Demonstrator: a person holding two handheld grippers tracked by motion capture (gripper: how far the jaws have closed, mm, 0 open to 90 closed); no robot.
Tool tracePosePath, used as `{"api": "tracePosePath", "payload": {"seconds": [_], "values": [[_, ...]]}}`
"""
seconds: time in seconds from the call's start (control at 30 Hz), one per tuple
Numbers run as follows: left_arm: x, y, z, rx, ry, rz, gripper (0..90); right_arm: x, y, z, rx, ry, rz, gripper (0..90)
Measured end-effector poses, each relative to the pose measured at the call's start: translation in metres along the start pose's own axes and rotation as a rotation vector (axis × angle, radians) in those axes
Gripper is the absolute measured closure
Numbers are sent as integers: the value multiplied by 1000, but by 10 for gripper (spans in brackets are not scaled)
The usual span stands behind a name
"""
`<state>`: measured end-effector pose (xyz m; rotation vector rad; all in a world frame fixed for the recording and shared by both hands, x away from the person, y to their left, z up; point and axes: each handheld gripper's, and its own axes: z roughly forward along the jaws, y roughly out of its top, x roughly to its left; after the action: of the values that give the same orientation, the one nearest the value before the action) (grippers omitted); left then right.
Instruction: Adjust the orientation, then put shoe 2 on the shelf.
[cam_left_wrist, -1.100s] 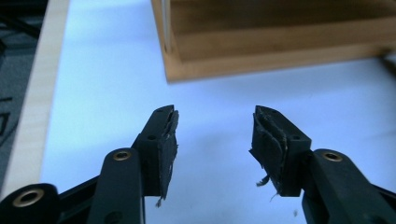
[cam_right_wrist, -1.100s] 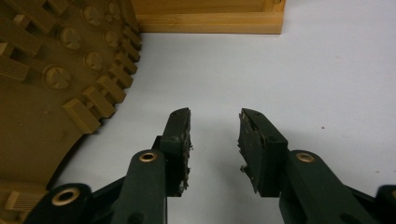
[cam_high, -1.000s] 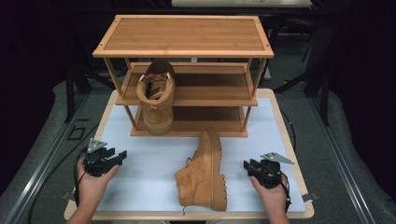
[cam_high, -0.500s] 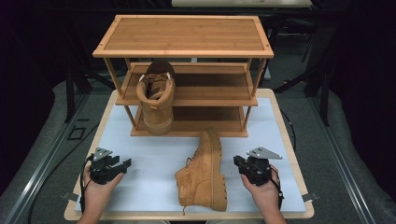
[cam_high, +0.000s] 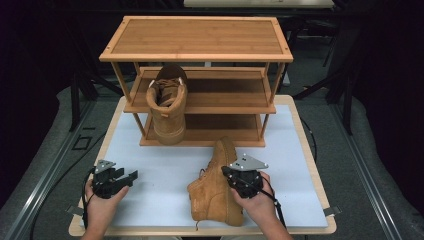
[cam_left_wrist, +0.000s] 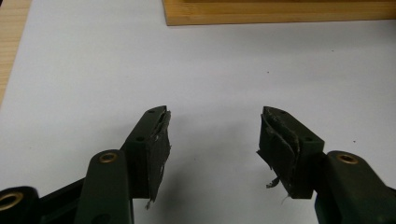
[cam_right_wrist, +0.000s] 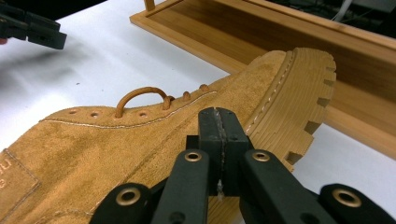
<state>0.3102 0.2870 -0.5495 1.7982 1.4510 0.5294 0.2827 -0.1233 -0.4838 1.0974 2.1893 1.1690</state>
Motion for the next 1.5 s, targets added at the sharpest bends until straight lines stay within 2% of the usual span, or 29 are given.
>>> {"api": "tracePosePath", "payload": {"seconds": [0.1, 0.17, 0.2, 0.27, 0.3, 0.33, 0.37, 0.47, 0.53, 0.57, 0.63, 0.67, 0.7, 0.73, 0.8, 0.83, 0.87, 0.9, 0.93, 0.97, 1.0, 1.03, 1.07, 1.2, 1.3, 1.4, 1.43, 1.5], "values": [[1, 0, -1, -1, -1, -5, 424, -7, -2, -4, -15, 22, 8, 900], [1, -1, -1, -1, 1, -3, 424, -12, -5, -10, -15, -26, 16, 900], [1, -1, -2, -1, 2, -1, 424, -17, -7, -14, -19, -44, 34, 900], [1, -1, -2, -1, 5, 1, 425, -30, -14, -20, -45, -40, 92, 900], [0, -1, -2, 0, 8, 3, 424, -38, -19, -24, -53, -23, 122, 900], [0, 0, -2, -1, 6, 2, 424, -44, -23, -27, -59, -42, 154, 900], [-1, 0, -2, 3, 5, 7, 424, -51, -28, -30, -55, -75, 183, 900], [-3, 0, 0, 1, 4, 7, 424, -70, -43, -36, -27, -115, 252, 900], [-4, 0, 1, 6, 2, 11, 424, -81, -53, -36, 12, -141, 284, 900], [-4, 0, 1, 13, 2, 14, 424, -89, -59, -36, 27, -62, 307, 900], [-4, 0, 3, 13, 4, 16, 424, -97, -67, -32, 60, -112, 349, 900], [-4, 0, 3, 17, 3, 17, 424, -102, -71, -33, 71, -72, 364, 900], [-4, 0, 3, 18, 3, 19, 424, -104, -73, -32, 63, -109, 383, 900], [-4, 0, 4, 21, 2, 21, 424, -108, -74, -34, 57, -44, 403, 900], [-5, 0, 5, 16, 2, 21, 424, -109, -74, -34, 69, -30, 393, 900], [-5, 0, 4, 16, 1, 21, 424, -108, -73, -34, 76, -39, 382, 900], [-5, 0, 4, 17, 0, 24, 424, -107, -72, -34, 83, -78, 373, 894], [-5, 0, 4, 16, -1, 23, 424, -108, -72, -35, 92, -55, 370, 872], [-4, 0, 3, 14, 0, 23, 424, -107, -71, -35, 100, -88, 360, 844], [-4, 0, 3, 11, -1, 21, 424, -107, -69, -36, 112, -93, 360, 810], [-4, 0, 2, 13, -2, 23, 424, -109, -67, -39, 122, -53, 361, 780], [-4, 0, 2, 12, -5, 22, 423, -107, -63, -42, 123, -127, 358, 760], [-4, 0, 1, 16, -7, 29, 423, -108, -57, -50, 117, -91, 363, 741], [-4, 0, 1, 12, -8, 29, 420, -103, -36, -77, 66, -79, 355, 714], [-4, 0, 1, 11, -9, 26, 419, -94, -20, -97, 6, -49, 337, 694], [-5, 0, 0, 8, -8, 24, 419, -81, -11, -110, -20, 12, 301, 679], [-5, 0, 0, 7, -8, 23, 419, -75, -9, -109, -24, -56, 285, 664], [-4, 0, 0, 10, -12, 23, 417, -69, -9, -110, -15, -37, 267, 631]]}}
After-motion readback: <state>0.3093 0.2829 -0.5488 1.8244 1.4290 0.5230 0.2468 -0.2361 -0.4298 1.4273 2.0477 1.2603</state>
